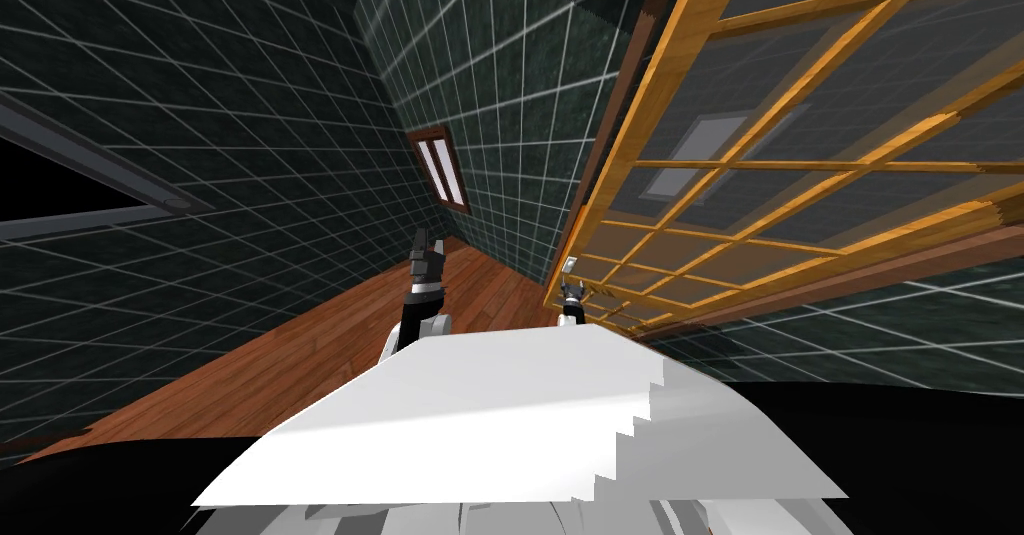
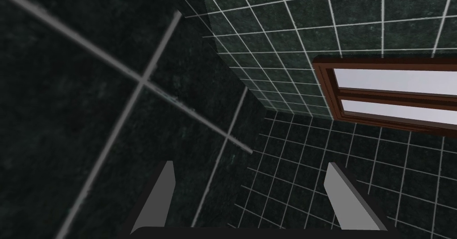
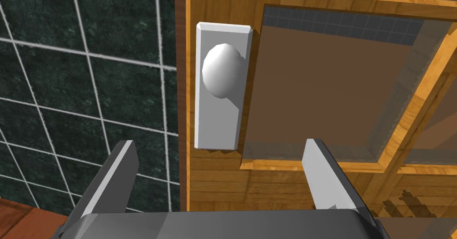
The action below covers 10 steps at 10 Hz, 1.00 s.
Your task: Pull the door open
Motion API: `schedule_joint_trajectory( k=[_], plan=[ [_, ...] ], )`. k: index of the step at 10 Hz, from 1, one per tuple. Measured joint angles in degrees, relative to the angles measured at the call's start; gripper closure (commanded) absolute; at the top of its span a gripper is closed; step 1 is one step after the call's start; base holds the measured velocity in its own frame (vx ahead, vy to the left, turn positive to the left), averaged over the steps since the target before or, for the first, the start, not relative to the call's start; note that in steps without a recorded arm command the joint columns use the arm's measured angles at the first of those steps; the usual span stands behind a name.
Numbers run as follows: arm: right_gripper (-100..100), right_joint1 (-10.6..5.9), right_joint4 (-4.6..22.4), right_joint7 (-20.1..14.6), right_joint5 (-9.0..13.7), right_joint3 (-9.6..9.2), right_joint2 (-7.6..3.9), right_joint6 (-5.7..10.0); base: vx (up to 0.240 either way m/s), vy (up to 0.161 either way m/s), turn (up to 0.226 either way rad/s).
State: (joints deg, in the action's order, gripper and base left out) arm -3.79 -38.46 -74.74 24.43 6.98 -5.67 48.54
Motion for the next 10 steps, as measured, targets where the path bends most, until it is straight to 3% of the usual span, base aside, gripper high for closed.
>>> schedule_joint_trajectory(
  k=[3, 5, 7, 8, 9, 10],
  plan=[
    [-100, -0.16, 0.03, -2.49, 0.91, -0.37, 0.11, -0.11, 0.020, -0.010, 0.043],
    [-100, 1.14, -0.33, -3.91, 1.17, -0.15, -1.41, -0.03, 0.224, 0.013, 0.073],
    [-100, 0.73, 2.59, -6.69, 1.38, -0.12, -3.79, 1.26, 0.211, -0.052, 0.102],
    [-100, 1.39, 2.96, -7.89, 1.54, 0.02, -4.73, 1.81, 0.224, -0.034, 0.100],
    [-100, 4.26, -1.62, -8.05, 1.86, 0.39, -5.33, 0.11, 0.144, 0.008, 0.013],
    [-100, 3.84, -0.66, -8.75, 1.90, 0.38, -6.11, 0.07, 0.045, 0.012, -0.010]
  ],
)
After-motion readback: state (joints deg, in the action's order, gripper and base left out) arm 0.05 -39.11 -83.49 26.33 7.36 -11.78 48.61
